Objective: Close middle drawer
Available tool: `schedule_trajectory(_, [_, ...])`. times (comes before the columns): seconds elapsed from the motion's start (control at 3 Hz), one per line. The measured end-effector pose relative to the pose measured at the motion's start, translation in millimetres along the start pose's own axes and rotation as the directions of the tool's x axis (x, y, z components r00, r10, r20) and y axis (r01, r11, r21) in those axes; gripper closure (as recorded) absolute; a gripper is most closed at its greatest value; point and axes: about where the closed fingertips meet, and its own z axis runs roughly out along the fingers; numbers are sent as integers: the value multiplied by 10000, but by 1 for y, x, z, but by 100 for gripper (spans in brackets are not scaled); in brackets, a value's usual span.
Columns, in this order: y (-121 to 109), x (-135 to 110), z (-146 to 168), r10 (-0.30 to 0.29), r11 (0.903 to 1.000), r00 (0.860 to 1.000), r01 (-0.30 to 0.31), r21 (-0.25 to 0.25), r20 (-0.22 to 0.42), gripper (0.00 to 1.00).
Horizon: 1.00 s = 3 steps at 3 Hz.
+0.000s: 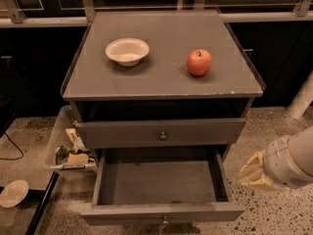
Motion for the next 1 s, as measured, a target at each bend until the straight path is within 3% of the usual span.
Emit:
schedule_trajectory(0.33, [1,23,74,399,9991,9904,-412,75,1326,100])
schedule_trajectory(0.67, [-3,36,112,319,9985,9743,-410,363,2228,100])
schedule_trajectory(1.0, [0,60,161,633,9979,9579,-654,-16,2800,100])
